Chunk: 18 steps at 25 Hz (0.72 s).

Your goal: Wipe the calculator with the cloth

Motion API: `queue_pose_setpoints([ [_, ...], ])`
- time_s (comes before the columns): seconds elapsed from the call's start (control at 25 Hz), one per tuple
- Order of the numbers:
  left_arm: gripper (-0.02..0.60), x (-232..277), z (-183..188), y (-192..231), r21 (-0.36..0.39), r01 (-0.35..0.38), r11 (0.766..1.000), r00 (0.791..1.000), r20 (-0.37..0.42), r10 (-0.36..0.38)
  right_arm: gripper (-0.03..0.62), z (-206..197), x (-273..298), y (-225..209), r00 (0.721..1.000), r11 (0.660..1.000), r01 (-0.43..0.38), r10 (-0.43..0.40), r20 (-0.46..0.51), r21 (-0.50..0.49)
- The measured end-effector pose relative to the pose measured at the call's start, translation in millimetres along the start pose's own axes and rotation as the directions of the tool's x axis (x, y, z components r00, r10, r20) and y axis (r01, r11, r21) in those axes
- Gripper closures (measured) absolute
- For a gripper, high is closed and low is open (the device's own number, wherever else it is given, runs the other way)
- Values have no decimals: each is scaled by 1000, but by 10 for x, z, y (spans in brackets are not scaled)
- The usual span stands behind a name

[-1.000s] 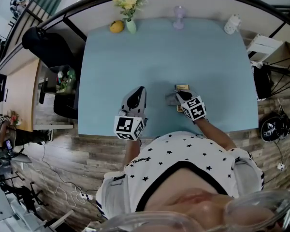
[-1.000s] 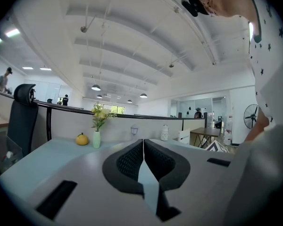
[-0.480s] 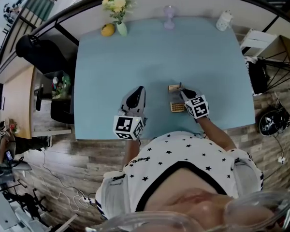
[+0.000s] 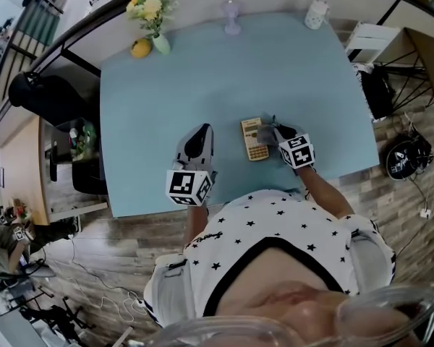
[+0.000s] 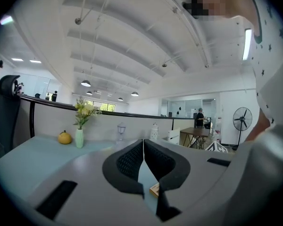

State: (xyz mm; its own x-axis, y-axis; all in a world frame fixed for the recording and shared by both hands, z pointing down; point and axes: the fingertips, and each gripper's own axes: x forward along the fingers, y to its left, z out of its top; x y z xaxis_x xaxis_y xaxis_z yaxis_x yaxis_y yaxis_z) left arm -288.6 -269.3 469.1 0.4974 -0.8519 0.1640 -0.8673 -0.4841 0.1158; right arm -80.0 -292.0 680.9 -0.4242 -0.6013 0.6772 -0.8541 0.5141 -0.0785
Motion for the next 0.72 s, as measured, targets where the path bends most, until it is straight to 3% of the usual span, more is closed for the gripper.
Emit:
queue_pose_setpoints([
  [0.44, 551, -28, -26, -7, -4, 4, 1000, 1000, -8, -4, 560, -2, -72, -39, 999, 999, 33, -33, 25, 17],
  [0.72, 551, -27, -10, 23, -2, 10, 1000, 1000, 0, -10, 560, 397, -179, 227, 990, 998, -46, 42, 133, 30],
])
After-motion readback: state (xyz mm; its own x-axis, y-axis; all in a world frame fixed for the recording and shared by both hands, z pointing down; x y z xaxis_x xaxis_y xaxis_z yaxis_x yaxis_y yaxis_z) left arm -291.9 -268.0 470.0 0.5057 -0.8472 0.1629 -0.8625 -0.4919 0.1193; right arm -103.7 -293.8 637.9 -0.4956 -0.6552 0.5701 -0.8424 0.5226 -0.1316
